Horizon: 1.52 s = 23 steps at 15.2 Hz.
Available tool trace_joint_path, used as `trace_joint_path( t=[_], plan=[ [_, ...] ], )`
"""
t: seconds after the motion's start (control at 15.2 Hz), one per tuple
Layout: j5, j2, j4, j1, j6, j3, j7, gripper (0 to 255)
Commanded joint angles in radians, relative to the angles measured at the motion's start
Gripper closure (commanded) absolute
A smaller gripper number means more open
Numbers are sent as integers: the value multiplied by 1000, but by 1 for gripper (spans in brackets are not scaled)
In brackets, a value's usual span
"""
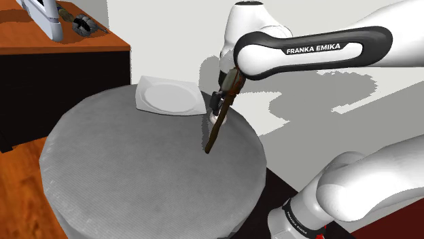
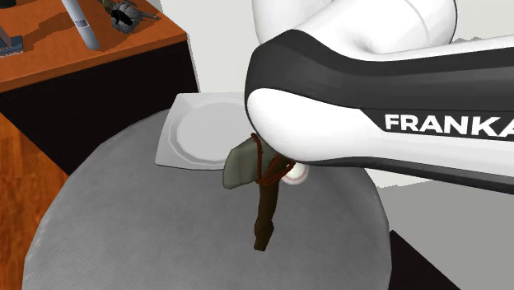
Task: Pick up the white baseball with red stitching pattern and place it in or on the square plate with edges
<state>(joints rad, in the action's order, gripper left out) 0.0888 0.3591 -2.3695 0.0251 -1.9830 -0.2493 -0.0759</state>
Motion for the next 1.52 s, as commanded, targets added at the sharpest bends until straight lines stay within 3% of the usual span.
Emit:
trace_joint_path(
  t=[0.0,0.26,0.79,0.86,1.12,1.32,1.39,1.45],
  plan=[
    [9,-16,-25,2,-27,-2,-3,0],
    [14,-33,-64,16,-84,-10,-6,0],
    [-27,-23,-70,133,-96,-120,28,0],
    [-21,-32,-58,140,-92,-112,38,255],
    [-34,-25,-111,123,-136,-134,9,255],
    [-12,-58,-110,150,-169,-105,48,255],
    [-1,-82,-86,160,-171,-100,56,255],
    [-26,-60,32,162,-175,-90,63,255]
  ],
)
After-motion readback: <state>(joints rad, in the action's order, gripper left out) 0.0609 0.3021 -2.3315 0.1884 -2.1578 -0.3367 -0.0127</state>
